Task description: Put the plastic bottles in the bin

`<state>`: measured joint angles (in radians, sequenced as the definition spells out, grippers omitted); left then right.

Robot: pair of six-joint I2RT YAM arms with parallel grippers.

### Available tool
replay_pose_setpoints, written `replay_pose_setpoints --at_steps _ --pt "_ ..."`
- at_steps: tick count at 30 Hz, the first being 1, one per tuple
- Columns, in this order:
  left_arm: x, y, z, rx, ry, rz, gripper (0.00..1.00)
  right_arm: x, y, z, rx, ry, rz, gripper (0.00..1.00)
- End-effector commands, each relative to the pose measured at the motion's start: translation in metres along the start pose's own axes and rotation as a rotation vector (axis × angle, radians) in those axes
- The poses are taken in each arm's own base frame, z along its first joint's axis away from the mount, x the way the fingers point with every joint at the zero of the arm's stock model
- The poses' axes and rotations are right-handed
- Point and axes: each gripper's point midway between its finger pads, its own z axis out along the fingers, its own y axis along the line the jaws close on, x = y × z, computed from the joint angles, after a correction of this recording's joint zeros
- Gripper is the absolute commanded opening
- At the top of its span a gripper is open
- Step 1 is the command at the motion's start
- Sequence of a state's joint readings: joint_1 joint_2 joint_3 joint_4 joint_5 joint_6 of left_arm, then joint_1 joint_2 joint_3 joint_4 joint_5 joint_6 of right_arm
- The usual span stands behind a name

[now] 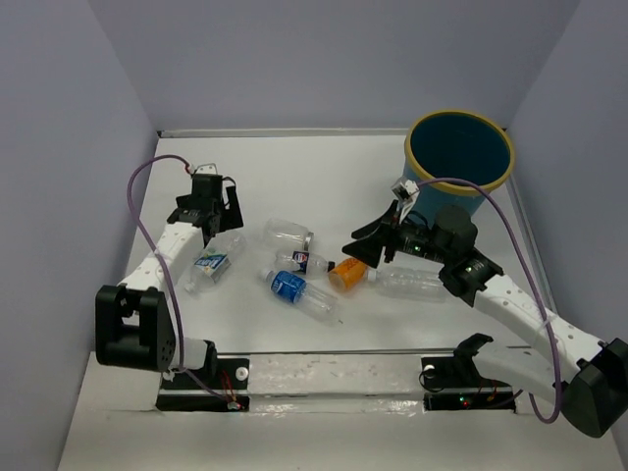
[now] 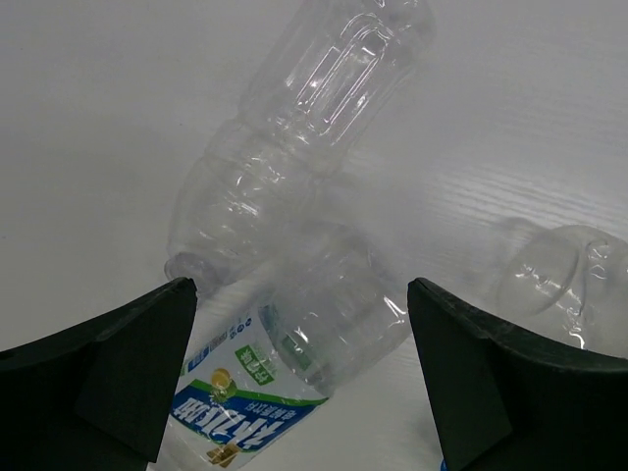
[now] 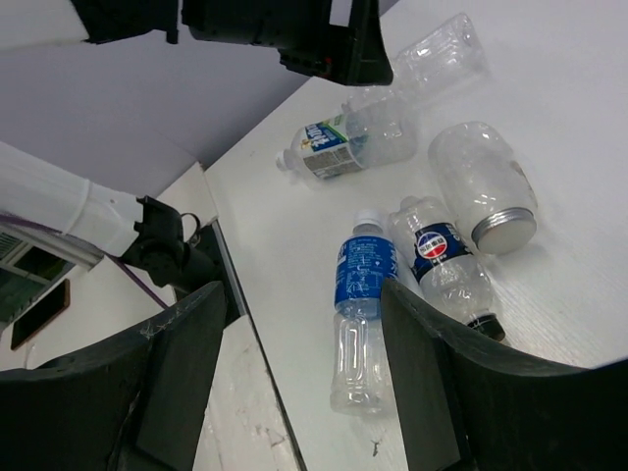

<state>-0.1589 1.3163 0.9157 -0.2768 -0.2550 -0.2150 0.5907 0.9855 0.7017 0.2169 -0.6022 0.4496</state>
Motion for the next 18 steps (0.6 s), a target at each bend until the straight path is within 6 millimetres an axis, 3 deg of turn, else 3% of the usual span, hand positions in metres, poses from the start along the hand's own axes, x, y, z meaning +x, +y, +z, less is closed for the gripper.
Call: replay_pose_setpoints --at_steps 1,4,10,18 --pt "-0.030 -0.005 0.010 0.009 -0.028 0.031 0.99 -0.015 0.018 -0.001 -0.068 -0.060 -0.051 0.70" --pt "-0.040 0.007 0.026 -0.079 -0.021 0.052 0.99 -0.015 0.020 -0.003 -0.078 -0.061 -0.049 0.70" --pt "-0.019 0.013 0.067 -0.121 0.088 0.100 0.99 -0.020 0.026 -0.010 -0.080 -0.088 -0.069 0.69" --pt "-0.012 0.023 0.092 -0.162 0.143 0.104 0.99 -0.016 0.023 -0.007 -0.077 -0.072 -0.057 0.69"
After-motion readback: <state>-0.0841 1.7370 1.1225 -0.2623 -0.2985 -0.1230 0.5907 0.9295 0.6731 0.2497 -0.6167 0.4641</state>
